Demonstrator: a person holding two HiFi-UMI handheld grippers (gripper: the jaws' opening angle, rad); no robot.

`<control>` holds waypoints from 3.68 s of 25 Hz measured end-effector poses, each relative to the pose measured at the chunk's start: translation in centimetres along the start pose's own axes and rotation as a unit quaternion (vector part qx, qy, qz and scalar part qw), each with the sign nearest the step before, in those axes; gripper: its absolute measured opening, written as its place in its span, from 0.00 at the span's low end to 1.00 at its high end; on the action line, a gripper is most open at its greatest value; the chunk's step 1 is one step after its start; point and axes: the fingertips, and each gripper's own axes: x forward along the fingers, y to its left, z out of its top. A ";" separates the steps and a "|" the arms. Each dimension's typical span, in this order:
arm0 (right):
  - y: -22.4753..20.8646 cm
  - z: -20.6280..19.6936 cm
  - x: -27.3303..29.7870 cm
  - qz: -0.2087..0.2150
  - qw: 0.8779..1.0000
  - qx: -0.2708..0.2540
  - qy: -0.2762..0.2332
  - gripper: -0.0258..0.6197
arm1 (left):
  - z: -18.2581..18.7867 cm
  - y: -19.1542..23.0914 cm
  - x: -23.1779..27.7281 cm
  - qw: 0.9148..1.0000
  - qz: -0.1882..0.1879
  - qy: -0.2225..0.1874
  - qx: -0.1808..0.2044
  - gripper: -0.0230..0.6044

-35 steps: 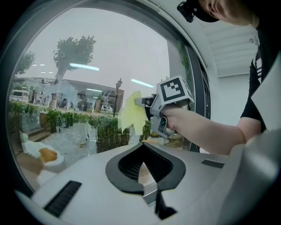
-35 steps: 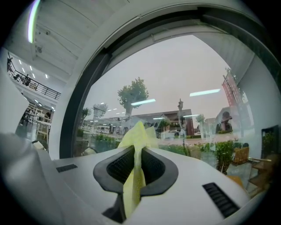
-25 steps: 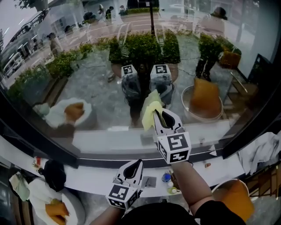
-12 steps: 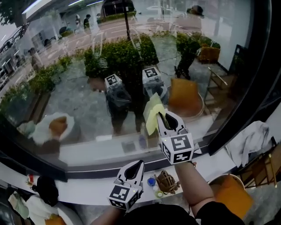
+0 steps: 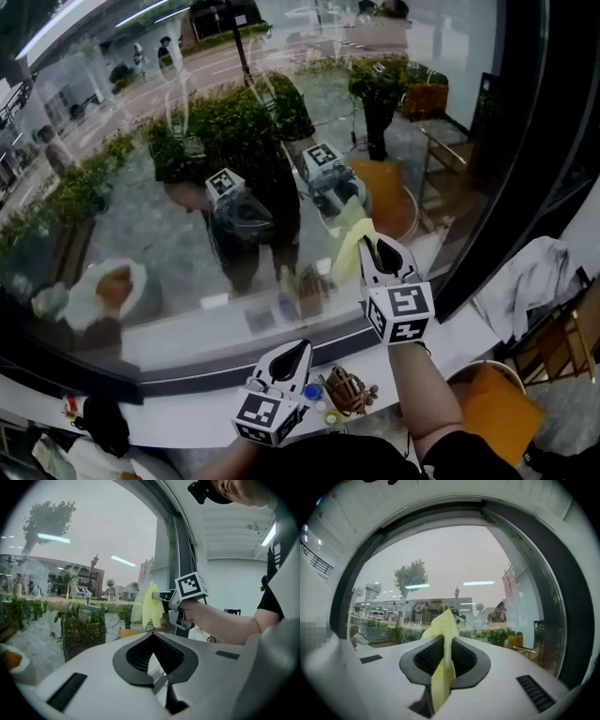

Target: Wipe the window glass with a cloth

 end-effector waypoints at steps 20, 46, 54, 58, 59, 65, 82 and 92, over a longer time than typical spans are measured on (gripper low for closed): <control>-6.7 -1.0 -0.7 -0.072 0.997 0.029 0.010 0.12 | 0.2 -0.4 1.5 1.000 -0.027 0.007 0.001 0.05; -6.5 2.7 -3.9 -0.077 0.997 0.012 -0.007 0.12 | 3.0 -3.4 2.0 0.997 -0.072 -0.027 0.009 0.05; -7.3 7.2 -4.0 -0.085 0.996 -0.002 -0.041 0.12 | 7.2 -3.6 3.1 0.994 -0.089 -0.062 -0.003 0.05; -7.3 8.9 -3.3 -0.081 0.995 -0.005 -0.054 0.12 | 8.9 -3.5 3.4 0.993 -0.089 -0.078 0.000 0.05; -7.2 9.2 -3.2 -0.080 0.995 -0.005 -0.056 0.12 | 9.1 -3.6 3.4 0.993 -0.088 -0.080 0.000 0.05; -6.5 9.5 -2.1 -0.072 0.996 -0.003 -0.061 0.12 | 8.5 -3.5 2.8 0.994 -0.079 -0.076 -0.003 0.05; -6.3 9.6 -0.7 -0.081 0.994 0.012 -0.077 0.12 | 7.1 -1.1 1.4 0.998 -0.034 -0.053 -0.007 0.05; -1.7 9.4 -0.4 -0.067 0.994 0.017 -0.084 0.12 | 5.8 1.1 -1.6 0.998 -0.013 -0.051 -0.017 0.05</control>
